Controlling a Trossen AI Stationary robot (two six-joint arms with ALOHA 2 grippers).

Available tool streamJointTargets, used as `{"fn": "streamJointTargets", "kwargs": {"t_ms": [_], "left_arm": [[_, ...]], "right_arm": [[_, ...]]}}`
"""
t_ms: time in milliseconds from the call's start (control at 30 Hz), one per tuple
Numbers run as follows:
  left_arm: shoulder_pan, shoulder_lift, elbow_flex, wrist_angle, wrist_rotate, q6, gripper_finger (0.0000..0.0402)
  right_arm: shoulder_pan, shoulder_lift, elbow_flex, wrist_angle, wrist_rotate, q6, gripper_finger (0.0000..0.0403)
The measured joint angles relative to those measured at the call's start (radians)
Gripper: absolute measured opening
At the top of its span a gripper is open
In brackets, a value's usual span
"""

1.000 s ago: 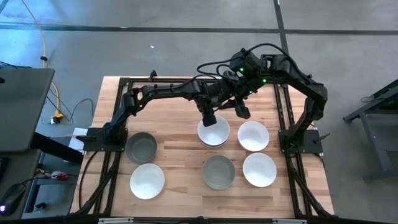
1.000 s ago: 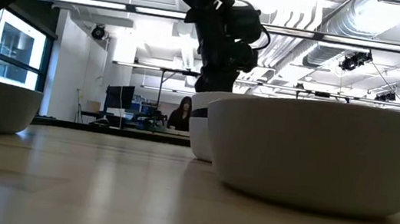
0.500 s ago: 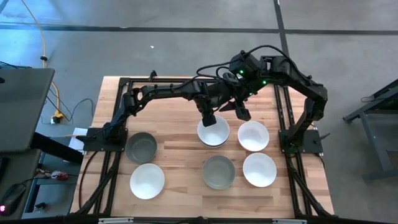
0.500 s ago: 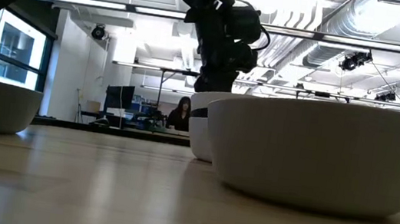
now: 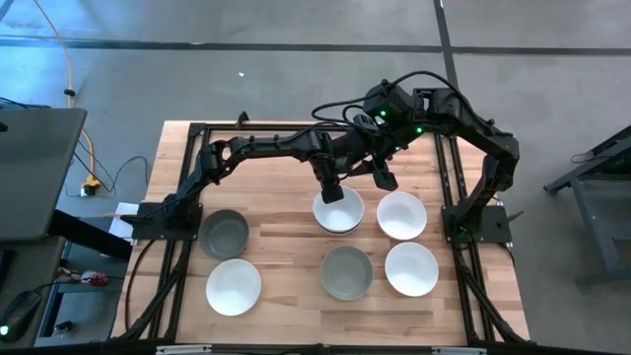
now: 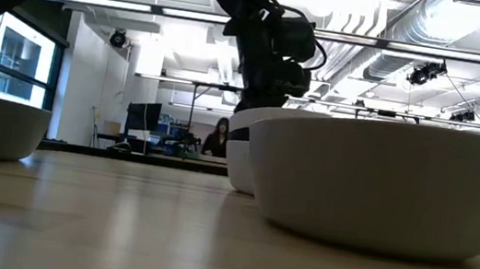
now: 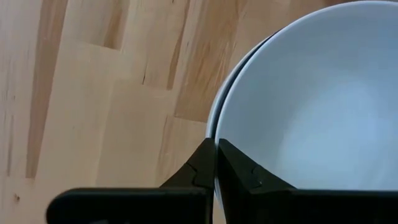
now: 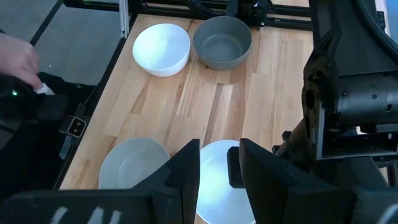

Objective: Nest bowls inside each other
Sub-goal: Stack the top right white bowl on top of the black bowl

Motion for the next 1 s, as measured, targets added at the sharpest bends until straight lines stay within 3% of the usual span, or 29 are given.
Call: {"fn": "streamJointTargets", "kwargs": {"t_ms": [1000], "left_arm": [[0.001, -0.008, -0.001, 0.063, -0.021, 0.044, 0.0]], "right_arm": [[0.0, 0.0, 0.0, 0.0, 0.0, -0.008, 0.0105]]}}
